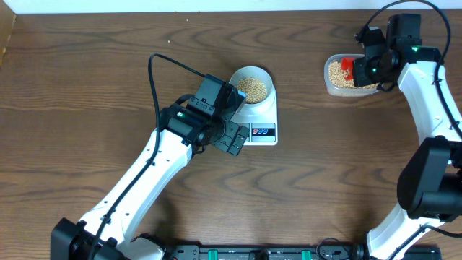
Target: Scoop item into bowl and weigh 50g on scale
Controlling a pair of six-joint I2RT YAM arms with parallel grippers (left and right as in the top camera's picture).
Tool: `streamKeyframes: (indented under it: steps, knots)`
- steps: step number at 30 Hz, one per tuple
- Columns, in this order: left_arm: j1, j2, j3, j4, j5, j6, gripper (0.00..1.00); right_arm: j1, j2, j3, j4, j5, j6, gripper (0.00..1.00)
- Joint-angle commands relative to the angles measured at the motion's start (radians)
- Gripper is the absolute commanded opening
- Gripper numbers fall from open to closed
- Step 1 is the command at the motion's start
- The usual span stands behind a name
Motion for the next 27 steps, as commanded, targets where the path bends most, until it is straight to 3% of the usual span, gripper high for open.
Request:
streamKeyframes:
  steps: [1,10,27]
  knots:
    - [0.005,-0.005,0.003,0.000,-0.009,0.017,0.98,-0.003,-0.016,0.027,-0.004,0.032,-0.005,0.01]
    - [0.005,-0.005,0.003,0.000,-0.009,0.017,0.98,-0.002,-0.016,0.029,-0.006,0.045,-0.004,0.01]
    - [0.005,-0.005,0.003,0.000,-0.009,0.017,0.98,-0.066,-0.054,0.046,-0.011,-0.267,0.041,0.01]
